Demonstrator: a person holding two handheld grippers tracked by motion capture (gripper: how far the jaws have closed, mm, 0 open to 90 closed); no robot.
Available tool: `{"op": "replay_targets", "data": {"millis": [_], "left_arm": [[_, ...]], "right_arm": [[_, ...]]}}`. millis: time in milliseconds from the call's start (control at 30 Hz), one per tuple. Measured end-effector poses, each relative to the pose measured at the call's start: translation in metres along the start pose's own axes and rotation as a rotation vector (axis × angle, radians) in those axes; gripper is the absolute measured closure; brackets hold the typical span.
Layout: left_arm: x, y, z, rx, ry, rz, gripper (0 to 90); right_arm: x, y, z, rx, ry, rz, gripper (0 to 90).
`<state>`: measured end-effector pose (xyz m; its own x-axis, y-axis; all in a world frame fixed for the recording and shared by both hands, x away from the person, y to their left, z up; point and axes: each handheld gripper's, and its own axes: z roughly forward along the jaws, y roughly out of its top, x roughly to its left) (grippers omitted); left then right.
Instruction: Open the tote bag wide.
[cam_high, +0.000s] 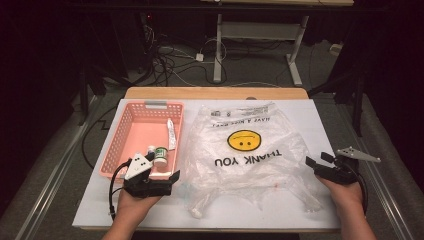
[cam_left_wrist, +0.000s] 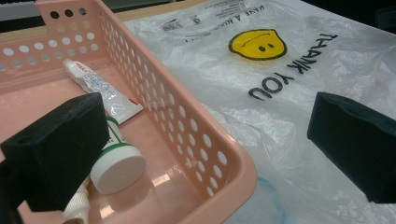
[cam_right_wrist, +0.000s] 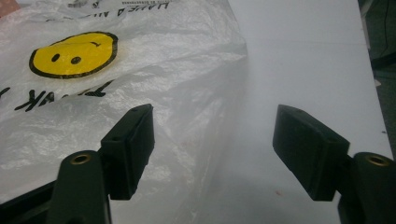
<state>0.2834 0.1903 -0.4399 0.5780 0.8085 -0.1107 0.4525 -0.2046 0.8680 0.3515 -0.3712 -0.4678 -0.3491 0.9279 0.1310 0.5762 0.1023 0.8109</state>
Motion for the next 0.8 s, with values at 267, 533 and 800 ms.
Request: {"op": "replay_targets", "data": {"millis": [267,533,800], "left_arm": [[-0.002,-0.003,-0.004,0.002,0.01,0.005,0.0],[-0.002,-0.006,-0.008,0.01,0.018,0.009,0.0],[-0.001,-0.009,-0.01,0.017,0.019,0.003,0.0]], "right_arm": [[-0.002,0.003,0.015,0.07,-0.002,0.014,38.7],[0.002,0.007,0.023,0.09,-0.017,-0.018,41.4],[0.004,0.008,0.032,0.157,-0.04,-0.028,44.4]]}}
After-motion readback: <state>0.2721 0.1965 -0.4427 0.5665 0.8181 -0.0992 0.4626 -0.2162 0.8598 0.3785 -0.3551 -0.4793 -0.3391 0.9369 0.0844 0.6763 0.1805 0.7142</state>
